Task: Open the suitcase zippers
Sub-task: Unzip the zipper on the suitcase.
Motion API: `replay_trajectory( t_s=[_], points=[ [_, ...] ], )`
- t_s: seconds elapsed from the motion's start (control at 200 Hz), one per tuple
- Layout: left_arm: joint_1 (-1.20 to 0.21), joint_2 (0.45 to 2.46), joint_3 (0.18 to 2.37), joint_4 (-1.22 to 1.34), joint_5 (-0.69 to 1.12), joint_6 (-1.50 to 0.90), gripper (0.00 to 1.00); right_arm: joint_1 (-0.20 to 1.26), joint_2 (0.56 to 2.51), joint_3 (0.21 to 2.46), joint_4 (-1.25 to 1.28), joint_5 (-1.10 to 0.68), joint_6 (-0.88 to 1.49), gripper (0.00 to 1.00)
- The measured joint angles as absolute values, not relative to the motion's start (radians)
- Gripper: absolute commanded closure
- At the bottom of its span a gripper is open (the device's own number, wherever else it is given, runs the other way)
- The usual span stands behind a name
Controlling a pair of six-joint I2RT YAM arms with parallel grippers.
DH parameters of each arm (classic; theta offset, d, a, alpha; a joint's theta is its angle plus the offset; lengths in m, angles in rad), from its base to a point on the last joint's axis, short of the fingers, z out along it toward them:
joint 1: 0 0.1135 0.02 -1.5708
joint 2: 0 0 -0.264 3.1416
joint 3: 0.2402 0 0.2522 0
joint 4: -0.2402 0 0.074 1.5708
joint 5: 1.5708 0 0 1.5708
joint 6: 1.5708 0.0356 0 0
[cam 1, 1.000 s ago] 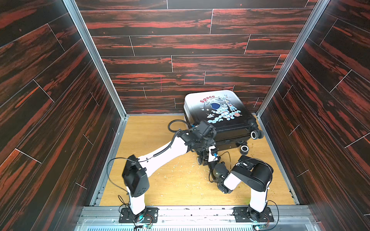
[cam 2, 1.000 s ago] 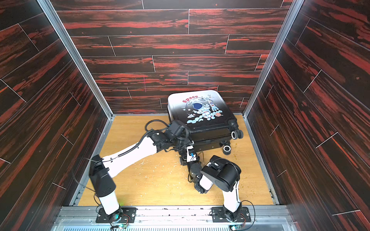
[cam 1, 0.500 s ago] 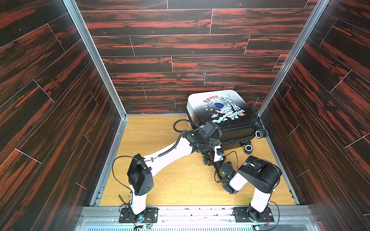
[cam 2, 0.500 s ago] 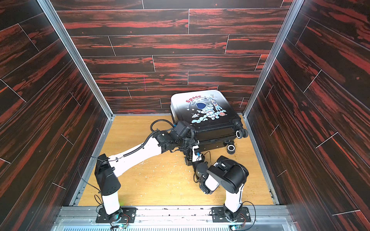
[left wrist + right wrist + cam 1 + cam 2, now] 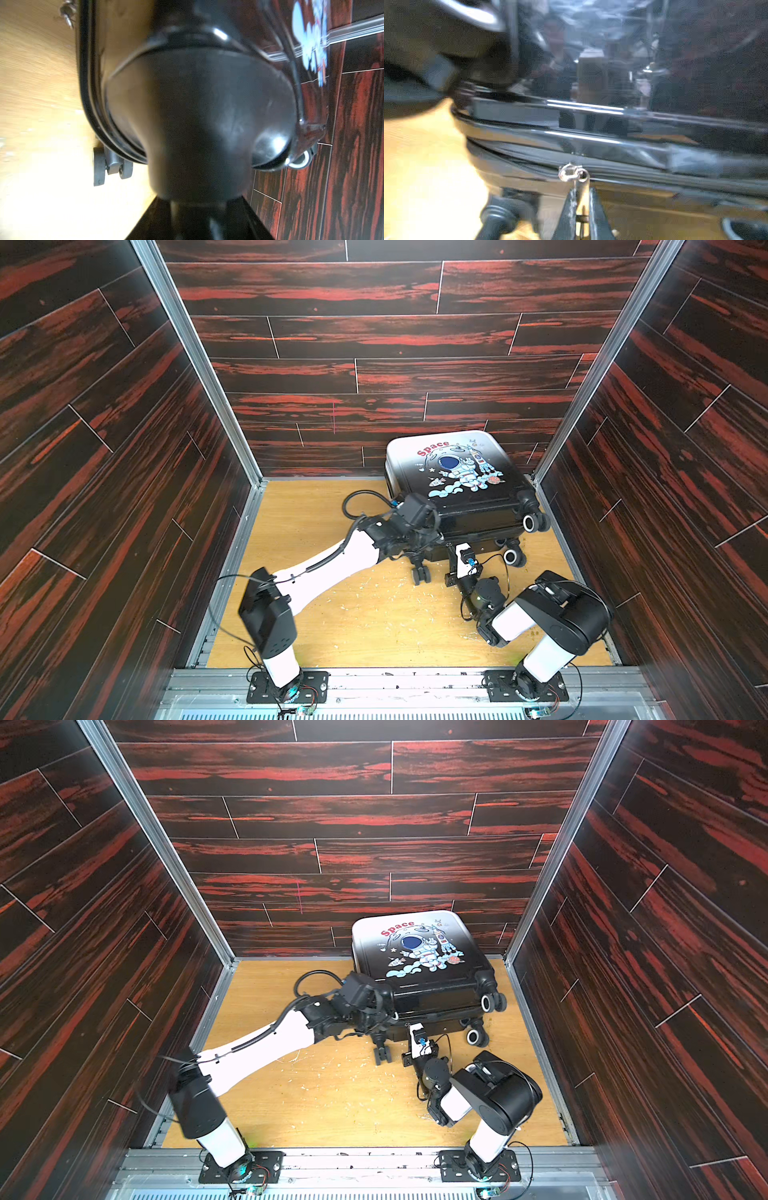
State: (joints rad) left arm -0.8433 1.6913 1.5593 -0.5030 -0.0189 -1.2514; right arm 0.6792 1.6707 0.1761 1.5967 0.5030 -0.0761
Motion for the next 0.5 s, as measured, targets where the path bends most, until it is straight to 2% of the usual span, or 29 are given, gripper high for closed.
replay_trajectory(
  t_s=[0.341, 0.501],
  points=[
    [-0.774, 1.471, 1.347, -0.505, -0.115, -1.158, 1.00, 0.650, 1.641, 0.150, 1.593, 0.511, -0.062, 1.00],
    [-0.702, 1.361, 1.285, -0.543, -0.135, -1.121, 1.00, 0.650, 1.525, 0.125, 1.513, 0.504, -0.036, 1.00]
  ],
)
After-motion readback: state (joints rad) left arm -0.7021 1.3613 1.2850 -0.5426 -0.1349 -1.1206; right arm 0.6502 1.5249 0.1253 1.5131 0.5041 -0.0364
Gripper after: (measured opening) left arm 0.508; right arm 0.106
